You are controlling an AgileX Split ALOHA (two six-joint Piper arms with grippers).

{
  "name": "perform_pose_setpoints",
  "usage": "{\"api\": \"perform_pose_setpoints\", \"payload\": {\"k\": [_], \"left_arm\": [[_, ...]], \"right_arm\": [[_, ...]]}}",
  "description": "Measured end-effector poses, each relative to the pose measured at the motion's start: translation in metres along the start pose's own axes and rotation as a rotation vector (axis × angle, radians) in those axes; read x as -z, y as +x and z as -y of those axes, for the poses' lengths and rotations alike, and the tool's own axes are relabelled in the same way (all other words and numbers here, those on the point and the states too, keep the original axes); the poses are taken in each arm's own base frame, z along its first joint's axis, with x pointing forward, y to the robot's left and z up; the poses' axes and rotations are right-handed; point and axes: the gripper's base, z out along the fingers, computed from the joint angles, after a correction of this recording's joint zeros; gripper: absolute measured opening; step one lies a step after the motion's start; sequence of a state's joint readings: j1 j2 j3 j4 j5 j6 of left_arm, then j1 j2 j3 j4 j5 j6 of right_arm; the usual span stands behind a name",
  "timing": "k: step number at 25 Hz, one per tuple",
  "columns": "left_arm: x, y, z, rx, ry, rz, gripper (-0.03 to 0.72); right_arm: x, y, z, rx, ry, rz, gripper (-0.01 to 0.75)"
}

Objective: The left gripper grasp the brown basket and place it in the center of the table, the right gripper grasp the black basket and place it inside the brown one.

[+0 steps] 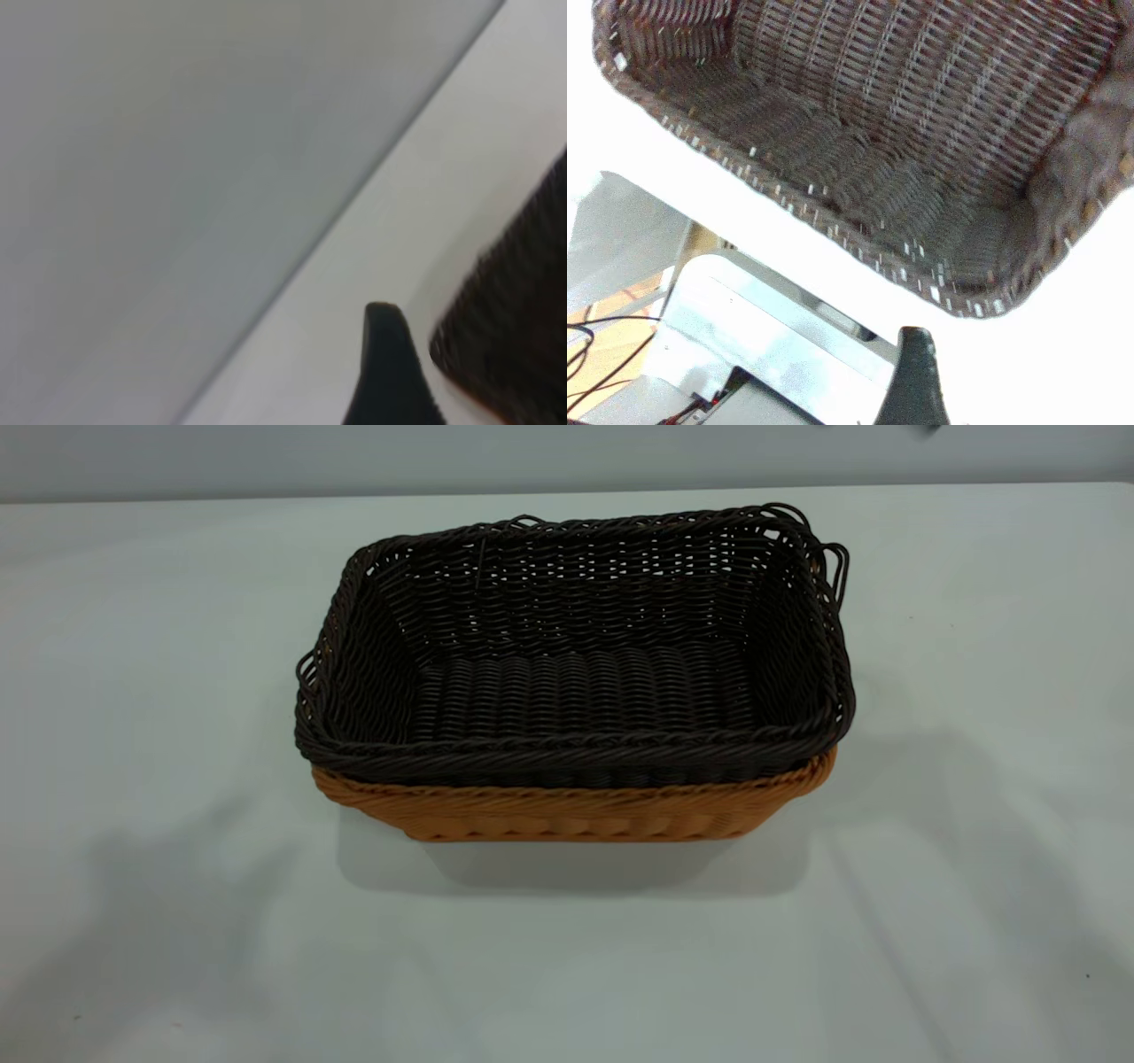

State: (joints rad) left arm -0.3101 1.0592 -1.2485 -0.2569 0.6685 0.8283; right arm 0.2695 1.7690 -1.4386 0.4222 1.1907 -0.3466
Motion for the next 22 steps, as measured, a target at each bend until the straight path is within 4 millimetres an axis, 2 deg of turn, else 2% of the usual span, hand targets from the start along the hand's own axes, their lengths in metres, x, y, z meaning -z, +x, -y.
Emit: {"api": "perform_pose_setpoints", "payload": {"k": [5, 8, 11, 13, 16, 22], "left_arm": [[0.042, 0.019, 0.008, 0.151, -0.043, -0.173, 0.436], [0.06, 0.035, 0.011, 0.269, -0.096, -0.328, 0.436], [0.074, 0.048, 0.013, 0.399, -0.172, -0.457, 0.436], [0.079, 0.051, 0.011, 0.475, -0.234, -0.457, 0.436], [0.078, 0.06, 0.017, 0.549, -0.252, -0.473, 0.436], [0.056, 0.101, 0.052, 0.614, -0.13, -0.602, 0.436]], "right_arm": [[0.075, 0.027, -0.032, 0.019, 0.07, 0.159, 0.522], [0.107, 0.046, -0.049, 0.014, 0.083, 0.248, 0.521], [0.133, 0.074, -0.064, 0.021, 0.097, 0.321, 0.521], [0.141, 0.094, -0.069, 0.02, 0.117, 0.345, 0.521], [0.142, 0.126, -0.071, 0.006, 0.158, 0.347, 0.521], [0.109, 0.189, -0.06, -0.007, 0.252, 0.292, 0.521]]}}
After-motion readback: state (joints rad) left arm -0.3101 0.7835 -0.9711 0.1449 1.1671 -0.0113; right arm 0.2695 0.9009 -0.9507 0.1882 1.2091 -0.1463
